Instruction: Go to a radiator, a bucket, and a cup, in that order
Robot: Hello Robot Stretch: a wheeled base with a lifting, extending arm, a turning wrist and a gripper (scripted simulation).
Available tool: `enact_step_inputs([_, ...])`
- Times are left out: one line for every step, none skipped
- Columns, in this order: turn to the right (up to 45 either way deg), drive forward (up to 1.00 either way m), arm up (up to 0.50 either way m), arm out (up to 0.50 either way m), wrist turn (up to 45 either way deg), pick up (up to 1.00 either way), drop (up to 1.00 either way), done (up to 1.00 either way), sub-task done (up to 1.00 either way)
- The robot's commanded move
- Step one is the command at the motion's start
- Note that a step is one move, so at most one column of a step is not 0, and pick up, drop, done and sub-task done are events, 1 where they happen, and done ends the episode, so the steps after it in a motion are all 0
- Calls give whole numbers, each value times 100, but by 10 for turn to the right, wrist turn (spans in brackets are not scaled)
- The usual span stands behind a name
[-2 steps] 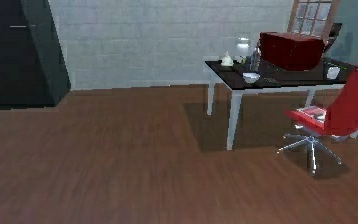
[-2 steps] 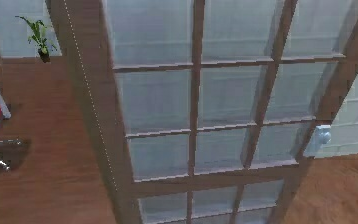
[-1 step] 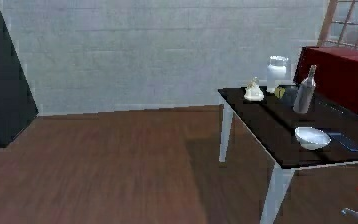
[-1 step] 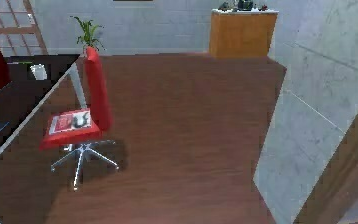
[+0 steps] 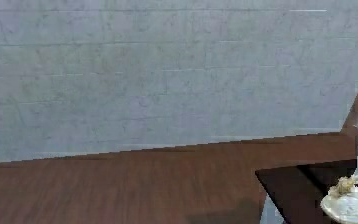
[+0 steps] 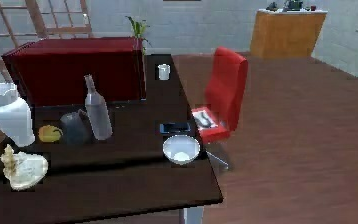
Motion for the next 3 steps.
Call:
enact_step_inputs([0,85,0,0,0,0,0,0,0])
enact_step_inputs([330,0,0,0,0,0,0,0,0])
enact_step_inputs([0,45,0,0,0,0,0,0,0])
